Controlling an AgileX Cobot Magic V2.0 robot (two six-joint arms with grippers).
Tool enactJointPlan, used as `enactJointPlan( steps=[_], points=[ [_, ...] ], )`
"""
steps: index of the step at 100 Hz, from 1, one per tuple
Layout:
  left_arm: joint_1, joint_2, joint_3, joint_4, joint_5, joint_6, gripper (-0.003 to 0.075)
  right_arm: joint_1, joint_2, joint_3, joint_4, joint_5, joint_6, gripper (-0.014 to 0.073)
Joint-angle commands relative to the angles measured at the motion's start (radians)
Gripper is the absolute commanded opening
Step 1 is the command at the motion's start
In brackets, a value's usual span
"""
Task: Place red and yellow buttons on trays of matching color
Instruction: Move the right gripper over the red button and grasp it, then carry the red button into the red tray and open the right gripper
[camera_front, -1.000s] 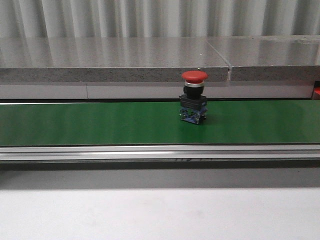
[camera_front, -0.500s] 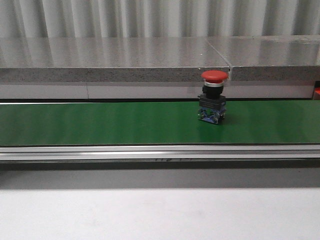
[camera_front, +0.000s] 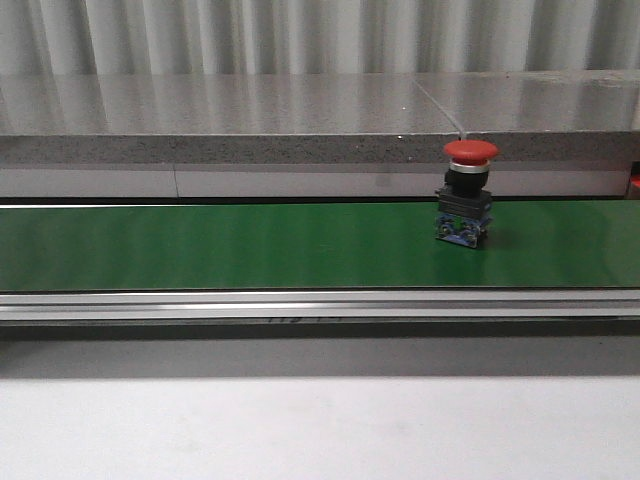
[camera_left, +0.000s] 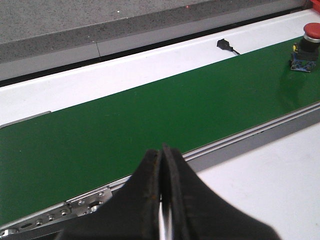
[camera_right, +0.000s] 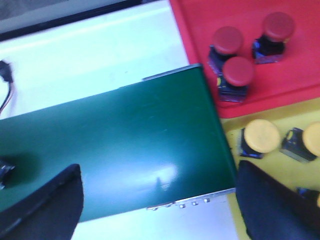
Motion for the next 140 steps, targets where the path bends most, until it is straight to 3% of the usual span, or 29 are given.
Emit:
enactJointPlan(
  steps=[1,29,50,73,101,112,130,140],
  points=[
    [-0.008,0.004,-0.025,-0.021,-0.061,-0.001,-0.002,0.051,0.018,-0.091,0.041,0.034,-0.07,0.0619],
    [-0.008,0.004,-0.025,-0.021,-0.061,-0.001,-0.002,0.147,0.175,-0.233,0.24,0.211,-0.314,0.0615],
    [-0.008,0.004,-0.025,-0.021,-0.061,-0.001,-0.002,0.203,0.275,-0.266,0.271,0.247,-0.432,0.0615],
    [-0.008,0.004,-0.025,-0.021,-0.061,-0.001,-0.002,0.28,0.389,-0.27,0.271,0.175,-0.515,0.0615],
    [-0.008,0.004,-0.025,-0.021,-0.061,-0.001,-0.002,0.28,0.494,-0.27,0.247,0.063,-0.558,0.061],
    [-0.008,0.004,-0.025,-0.021,-0.061,-0.001,-0.002,0.28,0.511,-0.27,0.207,0.05,-0.558,0.0521],
    [-0.008,0.004,-0.025,-0.021,-0.061,-0.001,-0.002,0.28,0.515,-0.27,0.203,0.048,-0.558,0.024],
    [-0.008,0.004,-0.025,-0.021,-0.061,-0.001,-0.002,0.28,0.513,-0.27,0.203,0.036,-0.557,0.0168]
  ],
)
